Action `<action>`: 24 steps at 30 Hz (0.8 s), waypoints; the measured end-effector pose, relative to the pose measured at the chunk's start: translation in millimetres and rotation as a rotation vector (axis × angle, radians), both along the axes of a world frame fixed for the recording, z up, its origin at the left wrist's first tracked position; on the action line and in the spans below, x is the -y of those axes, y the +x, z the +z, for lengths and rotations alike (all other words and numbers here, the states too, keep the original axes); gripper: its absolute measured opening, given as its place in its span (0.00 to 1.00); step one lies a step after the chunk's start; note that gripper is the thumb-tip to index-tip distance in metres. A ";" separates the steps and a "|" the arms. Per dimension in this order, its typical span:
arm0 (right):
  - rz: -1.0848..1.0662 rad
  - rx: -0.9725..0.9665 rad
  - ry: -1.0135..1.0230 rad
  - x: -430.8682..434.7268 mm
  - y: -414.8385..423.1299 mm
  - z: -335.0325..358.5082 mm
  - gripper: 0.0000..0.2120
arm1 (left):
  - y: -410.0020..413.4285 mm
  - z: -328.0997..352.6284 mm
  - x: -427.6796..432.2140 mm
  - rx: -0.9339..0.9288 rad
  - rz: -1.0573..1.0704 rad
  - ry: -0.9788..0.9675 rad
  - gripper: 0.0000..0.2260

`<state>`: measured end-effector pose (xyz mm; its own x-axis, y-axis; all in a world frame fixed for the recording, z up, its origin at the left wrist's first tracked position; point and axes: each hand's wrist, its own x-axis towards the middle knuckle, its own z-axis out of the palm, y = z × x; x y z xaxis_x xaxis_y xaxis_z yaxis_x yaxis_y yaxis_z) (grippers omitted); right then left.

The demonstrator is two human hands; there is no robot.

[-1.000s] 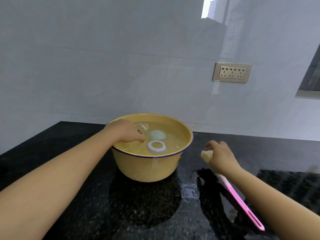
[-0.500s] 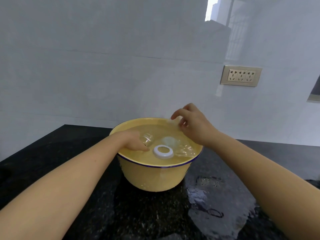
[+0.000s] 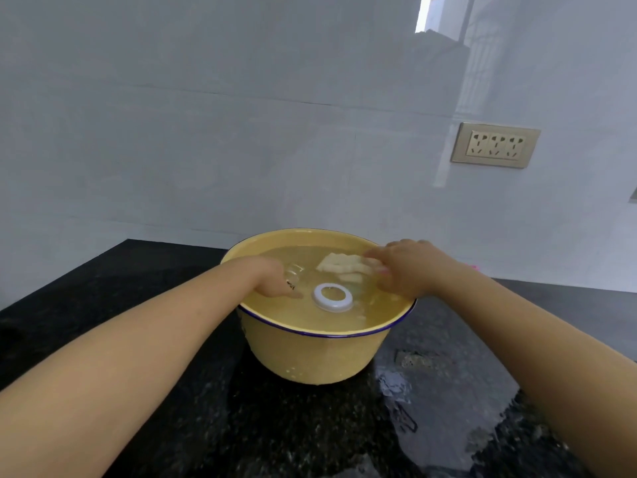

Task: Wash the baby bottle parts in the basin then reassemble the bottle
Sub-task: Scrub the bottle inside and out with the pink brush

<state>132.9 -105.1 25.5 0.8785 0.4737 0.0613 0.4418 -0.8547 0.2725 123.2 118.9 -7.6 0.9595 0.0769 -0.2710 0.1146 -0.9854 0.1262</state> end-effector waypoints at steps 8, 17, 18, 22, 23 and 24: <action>-0.008 0.215 0.220 -8.8 9.7 -3.4 0.14 | -6.7 2.6 1.1 0.027 -0.031 0.011 0.24; 0.105 0.133 0.484 -4.0 0.8 12.5 0.13 | -13.0 12.5 -6.0 0.381 -0.012 -0.433 0.26; 0.126 0.132 0.489 -3.5 0.4 13.8 0.13 | -14.0 13.6 -6.5 0.417 -0.013 -0.455 0.26; 0.181 0.131 0.428 -0.8 -1.6 18.7 0.15 | -19.9 16.8 -8.0 0.514 -0.080 -0.427 0.28; 0.203 0.133 0.411 0.2 -2.7 20.0 0.15 | -21.9 17.9 -8.4 0.521 -0.101 -0.409 0.29; 0.228 0.135 0.398 0.7 -4.5 21.1 0.15 | -24.0 19.3 -9.0 0.522 -0.121 -0.388 0.29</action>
<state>128.4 -105.8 46.6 0.7270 0.5696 0.3833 0.6131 -0.7899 0.0109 99.2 127.9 11.7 0.9681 -0.0496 0.2455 -0.1666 -0.8595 0.4832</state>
